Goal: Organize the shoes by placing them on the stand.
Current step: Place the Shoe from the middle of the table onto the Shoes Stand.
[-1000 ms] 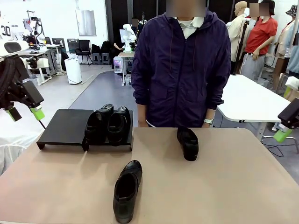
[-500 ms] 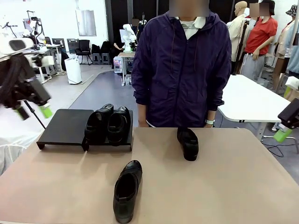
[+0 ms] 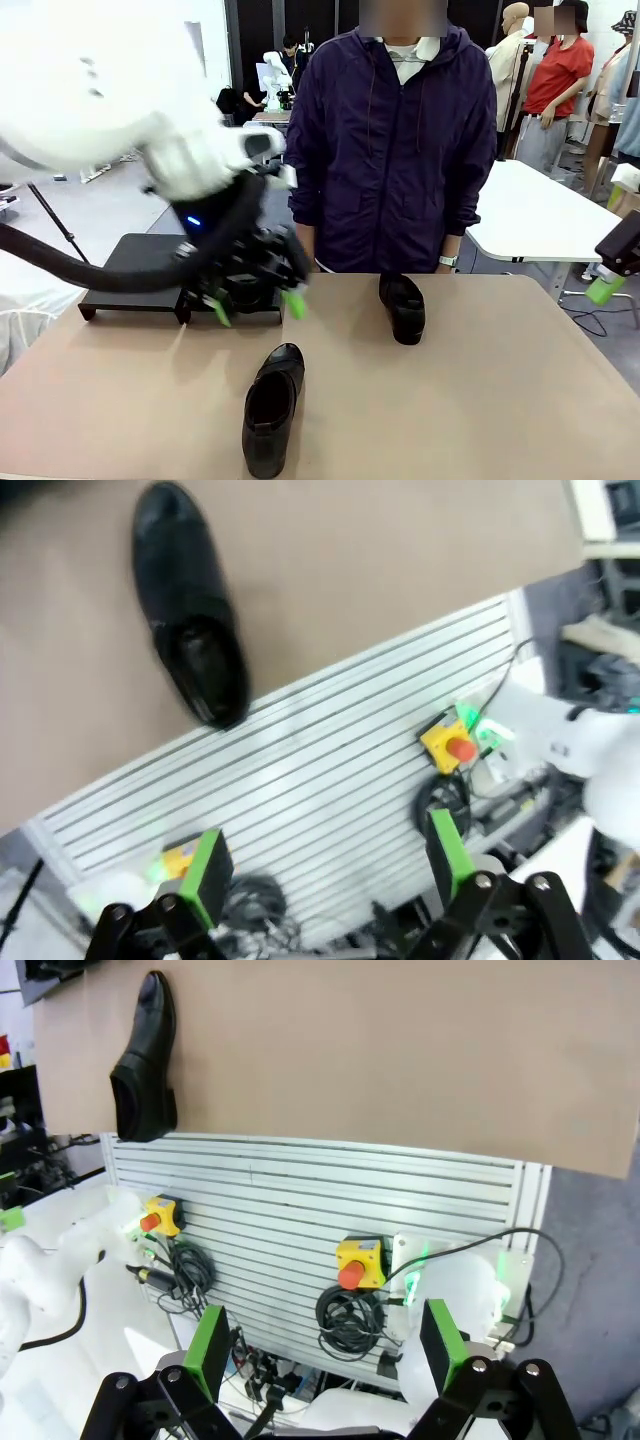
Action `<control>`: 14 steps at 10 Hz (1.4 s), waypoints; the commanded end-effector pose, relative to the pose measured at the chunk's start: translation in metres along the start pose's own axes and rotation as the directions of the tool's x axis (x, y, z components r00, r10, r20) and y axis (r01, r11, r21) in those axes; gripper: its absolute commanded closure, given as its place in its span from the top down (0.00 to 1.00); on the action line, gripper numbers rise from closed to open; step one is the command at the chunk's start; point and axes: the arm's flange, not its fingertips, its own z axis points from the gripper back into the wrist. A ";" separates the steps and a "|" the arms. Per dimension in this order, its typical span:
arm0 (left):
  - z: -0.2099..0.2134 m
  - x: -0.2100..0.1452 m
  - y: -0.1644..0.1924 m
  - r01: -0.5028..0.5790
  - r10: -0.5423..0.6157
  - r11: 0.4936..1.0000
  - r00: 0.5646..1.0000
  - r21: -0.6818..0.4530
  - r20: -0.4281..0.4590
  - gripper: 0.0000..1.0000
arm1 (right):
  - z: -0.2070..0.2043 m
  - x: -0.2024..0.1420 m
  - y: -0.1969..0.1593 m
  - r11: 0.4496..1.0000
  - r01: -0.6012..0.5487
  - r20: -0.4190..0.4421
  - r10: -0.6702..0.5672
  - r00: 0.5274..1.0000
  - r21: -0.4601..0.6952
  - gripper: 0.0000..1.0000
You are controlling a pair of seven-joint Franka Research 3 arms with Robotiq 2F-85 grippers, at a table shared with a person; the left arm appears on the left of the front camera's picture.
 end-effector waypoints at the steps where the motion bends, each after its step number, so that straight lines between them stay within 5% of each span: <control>1: -0.038 0.017 -0.001 -0.061 0.061 0.998 0.998 0.005 0.027 1.00 | 0.004 0.002 0.000 1.000 -0.025 -0.007 0.025 1.000 0.019 1.00; 2: -0.061 0.012 -0.005 -0.123 0.122 0.992 0.992 0.040 0.008 1.00 | 0.004 0.002 0.000 1.000 -0.025 -0.007 0.025 1.000 0.019 1.00; 9: -0.056 0.016 -0.013 -0.067 0.067 0.998 0.998 -0.003 -0.008 1.00 | 0.004 0.002 0.000 1.000 -0.025 -0.007 0.025 1.000 0.019 1.00; 11: -0.089 0.000 -0.012 -0.133 0.124 0.982 0.989 0.134 0.075 1.00 | 0.004 0.002 0.000 1.000 -0.025 -0.007 0.025 1.000 0.019 1.00; 14: -0.123 -0.016 0.002 -0.143 0.113 0.975 0.978 0.170 0.174 1.00 | 0.004 0.002 0.000 1.000 -0.025 -0.007 0.025 1.000 0.019 1.00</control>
